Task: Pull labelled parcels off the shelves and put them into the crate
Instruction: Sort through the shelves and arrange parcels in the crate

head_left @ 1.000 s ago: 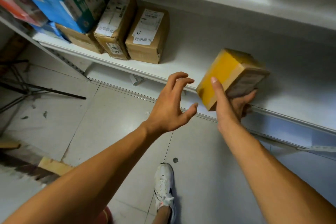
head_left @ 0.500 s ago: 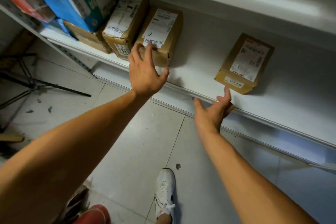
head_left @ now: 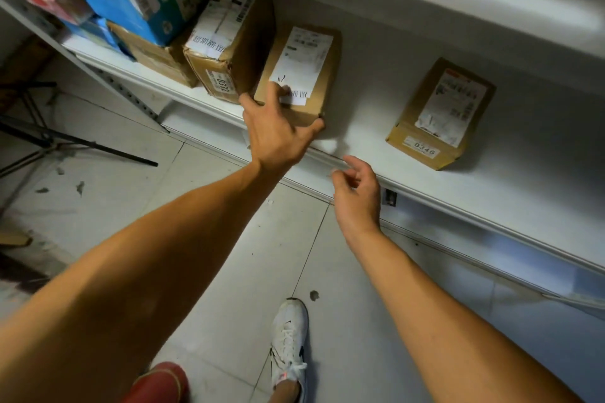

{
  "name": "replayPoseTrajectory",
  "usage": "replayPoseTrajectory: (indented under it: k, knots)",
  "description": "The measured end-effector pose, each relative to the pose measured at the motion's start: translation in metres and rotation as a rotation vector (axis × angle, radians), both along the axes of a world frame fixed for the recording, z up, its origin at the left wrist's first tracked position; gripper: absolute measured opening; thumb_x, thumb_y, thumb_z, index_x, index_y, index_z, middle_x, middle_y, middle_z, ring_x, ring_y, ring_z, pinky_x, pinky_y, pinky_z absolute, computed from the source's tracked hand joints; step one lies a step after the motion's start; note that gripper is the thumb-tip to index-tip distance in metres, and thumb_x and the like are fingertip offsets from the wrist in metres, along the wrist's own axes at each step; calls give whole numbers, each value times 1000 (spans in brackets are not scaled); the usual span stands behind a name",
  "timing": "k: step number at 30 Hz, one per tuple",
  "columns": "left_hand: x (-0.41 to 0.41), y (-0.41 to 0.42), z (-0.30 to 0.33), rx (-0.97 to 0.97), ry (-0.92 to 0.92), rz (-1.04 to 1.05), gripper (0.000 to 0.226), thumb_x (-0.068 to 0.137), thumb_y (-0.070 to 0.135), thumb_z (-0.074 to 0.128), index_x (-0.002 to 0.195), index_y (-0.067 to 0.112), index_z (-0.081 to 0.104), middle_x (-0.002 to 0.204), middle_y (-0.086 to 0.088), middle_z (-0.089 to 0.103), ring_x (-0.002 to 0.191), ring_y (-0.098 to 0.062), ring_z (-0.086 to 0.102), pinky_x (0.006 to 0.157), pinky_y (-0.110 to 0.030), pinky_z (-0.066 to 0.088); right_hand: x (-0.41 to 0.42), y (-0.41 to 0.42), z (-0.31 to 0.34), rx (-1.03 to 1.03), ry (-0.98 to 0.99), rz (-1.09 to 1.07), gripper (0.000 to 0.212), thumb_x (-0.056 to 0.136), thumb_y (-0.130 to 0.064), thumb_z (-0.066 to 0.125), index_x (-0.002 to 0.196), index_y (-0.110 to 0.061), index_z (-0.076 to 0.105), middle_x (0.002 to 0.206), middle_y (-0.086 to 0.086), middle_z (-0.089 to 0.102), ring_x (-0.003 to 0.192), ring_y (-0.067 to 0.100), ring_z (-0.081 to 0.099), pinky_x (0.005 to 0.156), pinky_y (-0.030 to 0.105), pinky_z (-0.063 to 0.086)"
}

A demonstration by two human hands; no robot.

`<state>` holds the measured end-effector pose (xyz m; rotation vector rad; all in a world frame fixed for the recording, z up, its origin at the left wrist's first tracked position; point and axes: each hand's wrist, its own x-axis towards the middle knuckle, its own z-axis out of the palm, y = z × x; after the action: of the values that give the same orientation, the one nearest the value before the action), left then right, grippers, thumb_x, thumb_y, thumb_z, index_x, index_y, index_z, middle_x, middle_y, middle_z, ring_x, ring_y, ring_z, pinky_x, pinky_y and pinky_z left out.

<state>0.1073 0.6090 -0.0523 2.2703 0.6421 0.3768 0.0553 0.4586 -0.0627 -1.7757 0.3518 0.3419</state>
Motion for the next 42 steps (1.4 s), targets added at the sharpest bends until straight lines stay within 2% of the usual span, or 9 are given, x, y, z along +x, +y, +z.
replayPoseTrajectory:
  k: [2, 4, 10, 14, 17, 21, 27, 32, 42]
  knots:
    - [-21, -10, 2, -20, -6, -30, 79, 63, 58, 84, 124, 21, 50, 123, -3, 32, 110, -20, 48, 96, -30, 52, 2, -2, 5, 34, 57, -15, 28, 97, -34, 63, 124, -35, 58, 117, -3, 60, 108, 14, 59, 91, 34, 55]
    - [-43, -20, 4, -52, -30, -53, 80, 65, 57, 84, 125, 18, 49, 126, -4, 34, 114, -22, 48, 94, -29, 53, 5, -4, 14, 121, 131, -34, 48, 96, -46, 62, 140, -29, 52, 116, -12, 58, 112, 10, 58, 100, 42, 54]
    - [-103, -48, 15, -103, -152, -128, 79, 66, 45, 90, 124, 13, 49, 130, -10, 37, 122, -23, 48, 89, -17, 54, 7, -14, 31, 361, 239, 28, 96, 81, -56, 74, 159, -36, 21, 118, -15, 64, 110, 8, 63, 97, 37, 55]
    - [-135, -63, 19, -64, -108, -199, 84, 65, 56, 84, 129, 17, 46, 131, -9, 37, 123, -23, 48, 83, -31, 60, -11, -32, 29, 400, 240, 5, 78, 88, -36, 75, 152, -44, 32, 114, -10, 74, 99, 8, 72, 70, 27, 59]
    - [-151, -62, 21, -18, -91, -327, 90, 68, 66, 77, 134, 15, 42, 129, -7, 41, 116, -14, 51, 81, -21, 56, -32, -54, 27, 418, 224, -46, 74, 87, -32, 77, 148, -44, 38, 99, -20, 76, 94, 6, 72, 66, 29, 58]
    - [-166, -67, 29, -356, 25, -411, 85, 80, 70, 58, 147, 29, 27, 137, -1, 47, 119, -7, 53, 91, -25, 52, -61, -95, 28, 420, 209, -25, 80, 75, -38, 78, 146, -43, 42, 113, -10, 75, 103, 16, 73, 70, 33, 58]
    - [-157, -118, 56, -908, 339, -467, 59, 97, 57, 46, 150, 36, 33, 128, 19, 63, 112, -10, 67, 72, -26, 59, -107, -160, 34, 364, 226, -3, 93, 64, -46, 85, 146, -45, 41, 115, 3, 75, 106, 21, 72, 87, 48, 60]
    - [-154, -177, 68, -945, 447, -630, 52, 105, 27, 46, 153, 30, 29, 122, 6, 71, 106, -23, 72, 75, -31, 60, -141, -221, 47, 362, 228, -105, 95, 65, -46, 83, 149, -42, 38, 111, -1, 76, 102, 18, 73, 84, 44, 60]
    - [-184, -320, 71, -958, 654, -868, 57, 104, 22, 50, 154, 38, 28, 124, 2, 71, 109, -25, 70, 79, -38, 61, -229, -351, 69, 384, 221, -392, 89, 69, -36, 80, 148, -41, 40, 112, -2, 76, 100, 15, 73, 70, 30, 59]
